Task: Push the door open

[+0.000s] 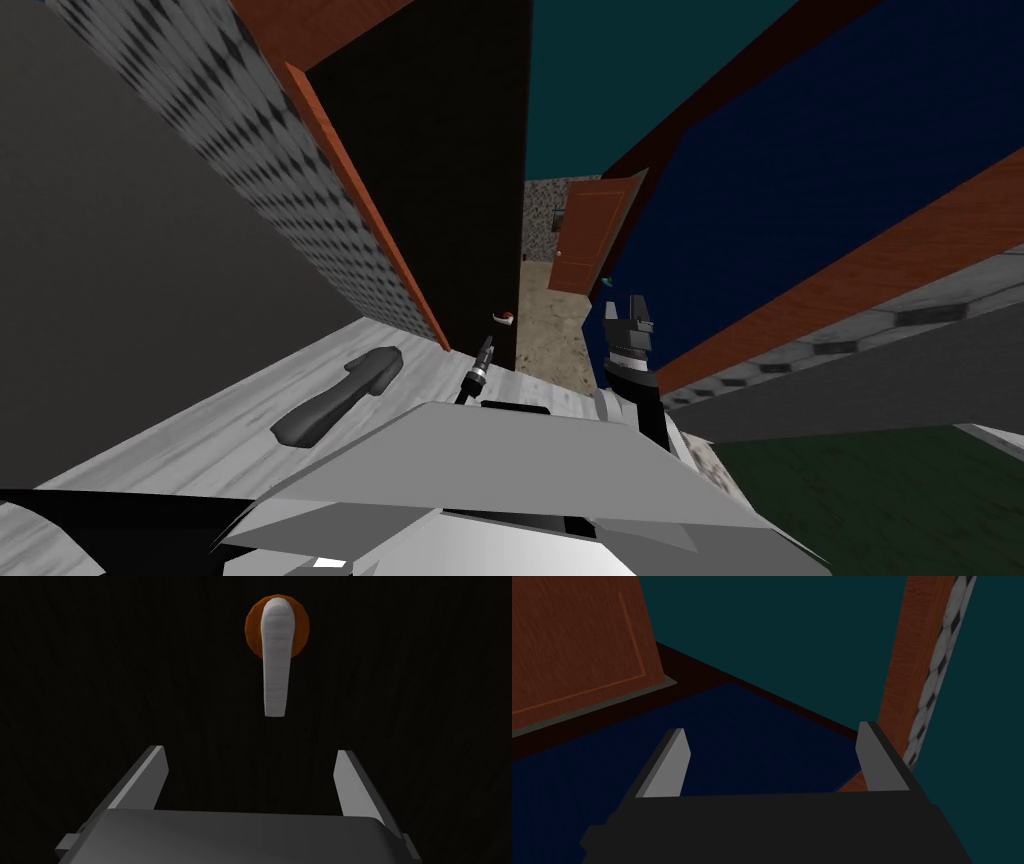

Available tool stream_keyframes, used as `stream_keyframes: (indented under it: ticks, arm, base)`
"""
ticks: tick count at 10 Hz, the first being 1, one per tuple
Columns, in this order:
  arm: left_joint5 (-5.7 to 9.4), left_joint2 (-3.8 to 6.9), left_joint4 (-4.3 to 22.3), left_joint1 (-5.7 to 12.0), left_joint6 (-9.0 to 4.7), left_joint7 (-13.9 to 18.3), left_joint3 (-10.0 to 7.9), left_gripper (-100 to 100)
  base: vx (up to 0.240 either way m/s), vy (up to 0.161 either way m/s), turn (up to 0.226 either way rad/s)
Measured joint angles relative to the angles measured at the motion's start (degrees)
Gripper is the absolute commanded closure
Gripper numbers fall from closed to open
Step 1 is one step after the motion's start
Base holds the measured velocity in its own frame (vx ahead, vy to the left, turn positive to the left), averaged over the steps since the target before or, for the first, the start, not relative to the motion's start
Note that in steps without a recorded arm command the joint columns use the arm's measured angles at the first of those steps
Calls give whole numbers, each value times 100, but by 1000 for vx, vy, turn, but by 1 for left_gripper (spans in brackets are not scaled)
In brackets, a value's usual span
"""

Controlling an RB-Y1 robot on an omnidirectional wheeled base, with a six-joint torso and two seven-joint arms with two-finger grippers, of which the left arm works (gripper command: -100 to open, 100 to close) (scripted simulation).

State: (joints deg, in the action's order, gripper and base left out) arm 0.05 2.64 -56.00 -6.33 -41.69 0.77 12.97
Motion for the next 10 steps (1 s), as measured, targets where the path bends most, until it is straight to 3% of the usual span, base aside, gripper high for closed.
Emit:
stream_keyframes:
  ticks: [2,7,10]
  arm:
    - [-16,-28,121,14,-25,18,50,-100]
    - [5,35,254,93,-71,4,-18,-100]
    - [19,-17,336,142,-99,-6,-65,-100]
  base:
    - [85,16,-22]
    - [183,-40,-24]
    - [186,-14,-24]
